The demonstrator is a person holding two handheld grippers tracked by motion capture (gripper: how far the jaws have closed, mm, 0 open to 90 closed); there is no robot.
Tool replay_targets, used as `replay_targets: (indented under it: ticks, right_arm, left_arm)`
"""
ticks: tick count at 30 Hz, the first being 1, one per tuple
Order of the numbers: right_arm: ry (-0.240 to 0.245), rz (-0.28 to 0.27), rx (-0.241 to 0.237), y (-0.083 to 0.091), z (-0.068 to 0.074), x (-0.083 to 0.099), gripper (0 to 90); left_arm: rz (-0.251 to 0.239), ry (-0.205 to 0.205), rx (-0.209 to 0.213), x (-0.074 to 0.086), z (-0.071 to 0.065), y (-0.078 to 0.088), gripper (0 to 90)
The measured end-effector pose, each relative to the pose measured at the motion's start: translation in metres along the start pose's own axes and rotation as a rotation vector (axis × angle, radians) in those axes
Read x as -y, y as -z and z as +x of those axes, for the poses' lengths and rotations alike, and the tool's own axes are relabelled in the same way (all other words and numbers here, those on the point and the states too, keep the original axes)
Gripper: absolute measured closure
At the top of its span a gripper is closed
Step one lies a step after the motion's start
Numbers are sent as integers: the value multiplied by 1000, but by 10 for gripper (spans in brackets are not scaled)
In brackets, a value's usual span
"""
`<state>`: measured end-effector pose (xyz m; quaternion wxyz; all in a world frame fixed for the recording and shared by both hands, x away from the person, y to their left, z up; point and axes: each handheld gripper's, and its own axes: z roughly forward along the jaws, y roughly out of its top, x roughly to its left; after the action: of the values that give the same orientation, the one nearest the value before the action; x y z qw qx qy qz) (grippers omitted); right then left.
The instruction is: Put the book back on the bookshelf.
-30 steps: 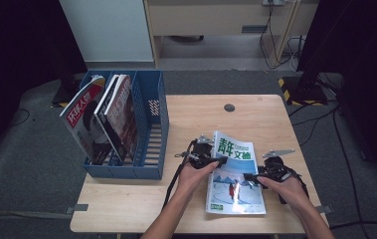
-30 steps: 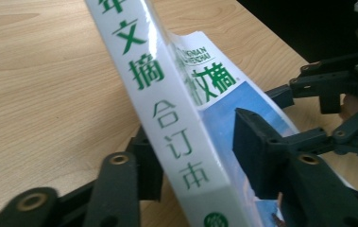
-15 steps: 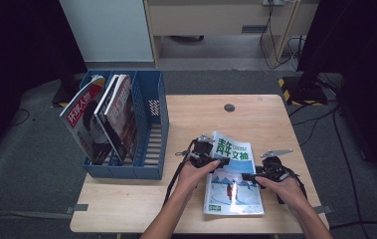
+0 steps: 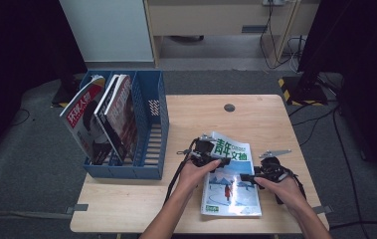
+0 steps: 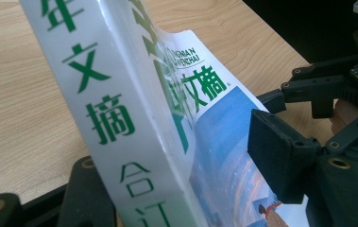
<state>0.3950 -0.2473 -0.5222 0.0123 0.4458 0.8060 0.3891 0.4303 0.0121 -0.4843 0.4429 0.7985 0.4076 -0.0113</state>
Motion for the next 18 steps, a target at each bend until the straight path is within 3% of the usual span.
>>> replay_targets:
  ticks: [14, 18]
  right_arm:
    - [9, -9, -9, -3, 3, -1, 367]
    - [9, -11, -9, -2, 4, -1, 368]
  left_arm:
    - [24, -9, -2, 0, 2, -2, 407]
    - [21, -16, -19, 1, 2, -3, 451]
